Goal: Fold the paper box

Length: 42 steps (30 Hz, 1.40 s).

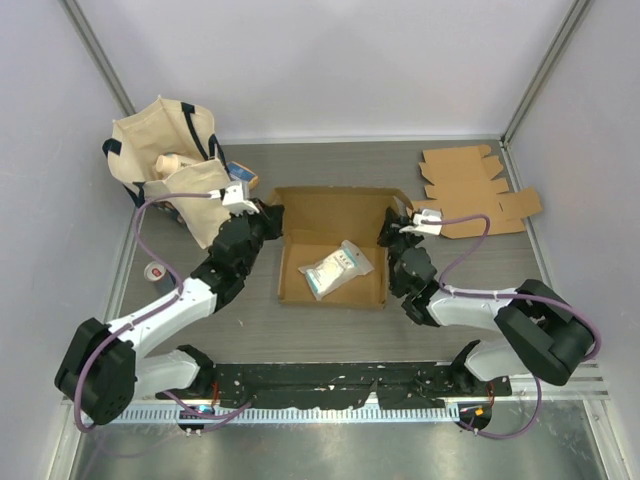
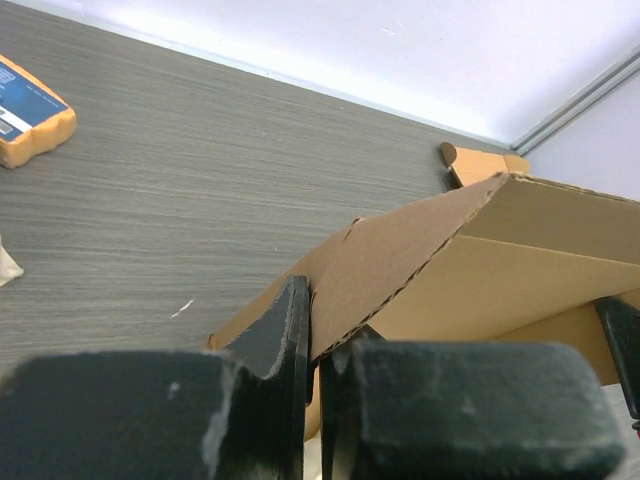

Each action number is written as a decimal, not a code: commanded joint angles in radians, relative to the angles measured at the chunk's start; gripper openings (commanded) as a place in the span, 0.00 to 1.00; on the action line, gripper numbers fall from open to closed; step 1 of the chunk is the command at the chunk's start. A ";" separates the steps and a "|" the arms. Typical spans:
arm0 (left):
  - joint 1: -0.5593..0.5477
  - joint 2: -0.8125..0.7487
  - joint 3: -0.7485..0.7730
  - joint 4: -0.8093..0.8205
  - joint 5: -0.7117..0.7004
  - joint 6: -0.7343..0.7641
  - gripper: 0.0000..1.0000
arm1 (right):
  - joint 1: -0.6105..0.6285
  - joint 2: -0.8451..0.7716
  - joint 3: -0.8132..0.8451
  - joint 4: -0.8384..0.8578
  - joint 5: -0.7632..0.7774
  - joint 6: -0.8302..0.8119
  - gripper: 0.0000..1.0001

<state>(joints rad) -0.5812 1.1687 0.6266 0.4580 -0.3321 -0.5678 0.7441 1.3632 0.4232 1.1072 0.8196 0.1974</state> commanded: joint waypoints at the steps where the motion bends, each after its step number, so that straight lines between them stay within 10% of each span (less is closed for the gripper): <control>1: 0.003 -0.047 -0.065 0.071 -0.056 -0.053 0.07 | 0.009 0.034 -0.070 0.161 0.156 -0.030 0.07; 14: -0.040 -0.099 -0.266 0.177 -0.016 -0.007 0.00 | 0.142 -0.019 -0.182 0.126 0.188 -0.070 0.27; 21: -0.046 -0.135 -0.288 0.153 -0.019 0.062 0.00 | 0.176 -0.340 -0.135 -0.598 0.086 0.177 0.68; 28: -0.052 -0.164 -0.283 0.110 -0.047 0.080 0.00 | 0.175 -0.628 0.063 -1.370 -0.316 0.391 0.81; 34: -0.060 -0.155 -0.271 0.110 -0.064 0.089 0.00 | 0.176 -0.881 0.084 -1.560 -0.652 0.525 0.77; 37: -0.063 -0.146 -0.263 0.107 -0.062 0.091 0.00 | 0.176 -0.952 0.195 -1.575 -0.584 0.582 0.68; 42: -0.075 -0.136 -0.260 0.107 -0.070 0.091 0.00 | 0.175 -0.739 0.553 -1.676 -0.555 0.276 0.77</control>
<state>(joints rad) -0.6441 1.0119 0.3584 0.6369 -0.3752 -0.4919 0.9192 0.4690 0.7204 -0.5171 0.2832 0.6716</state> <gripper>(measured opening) 0.053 0.741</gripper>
